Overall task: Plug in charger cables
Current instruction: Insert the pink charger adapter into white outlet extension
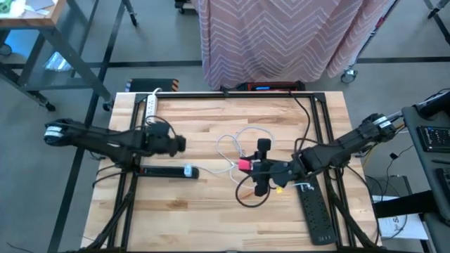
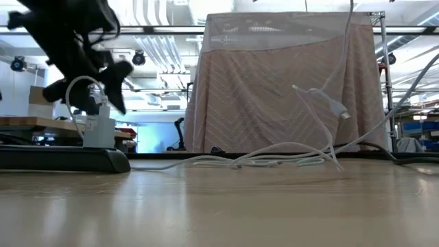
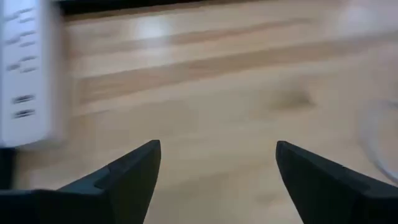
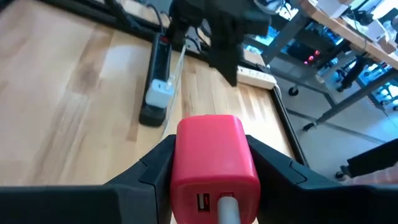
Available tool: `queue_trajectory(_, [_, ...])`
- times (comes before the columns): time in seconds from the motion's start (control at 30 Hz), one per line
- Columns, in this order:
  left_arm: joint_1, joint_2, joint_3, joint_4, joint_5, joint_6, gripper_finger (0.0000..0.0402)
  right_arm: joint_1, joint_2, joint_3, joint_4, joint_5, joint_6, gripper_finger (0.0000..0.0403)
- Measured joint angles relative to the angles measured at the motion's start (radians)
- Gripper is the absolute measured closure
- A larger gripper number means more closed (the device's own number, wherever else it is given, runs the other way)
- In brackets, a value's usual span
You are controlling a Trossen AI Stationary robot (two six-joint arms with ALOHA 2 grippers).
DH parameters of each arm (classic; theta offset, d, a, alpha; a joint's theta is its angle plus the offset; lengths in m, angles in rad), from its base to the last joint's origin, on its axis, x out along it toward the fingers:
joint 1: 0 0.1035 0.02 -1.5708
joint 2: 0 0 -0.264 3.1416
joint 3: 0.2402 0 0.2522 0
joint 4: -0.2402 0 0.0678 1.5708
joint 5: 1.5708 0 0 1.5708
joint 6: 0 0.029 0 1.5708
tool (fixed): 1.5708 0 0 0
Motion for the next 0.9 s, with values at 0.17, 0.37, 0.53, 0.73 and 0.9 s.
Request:
queue_trajectory(0.17, [0.287,-0.001,-0.044,0.001,0.074,0.057,0.0107,0.000,-0.003,0.000,0.030,0.001,0.001,0.0262])
queue_trajectory(0.37, [0.635,0.024,-0.045,0.063,0.201,0.286,0.0124,-0.005,-0.002,0.003,0.032,0.002,-0.023,0.0262])
queue_trajectory(0.53, [0.836,0.073,-0.044,0.106,0.225,0.404,0.0135,-0.007,-0.002,-0.002,0.028,0.002,-0.022,0.0262])
queue_trajectory(0.73, [0.937,0.143,-0.022,0.180,0.232,0.534,0.0129,-0.007,-0.002,-0.003,-0.001,0.001,-0.017,0.0262])
queue_trajectory(0.9, [1.045,0.229,0.006,0.121,0.238,0.561,0.0128,0.003,-0.002,-0.003,-0.081,-0.007,0.047,0.0263])
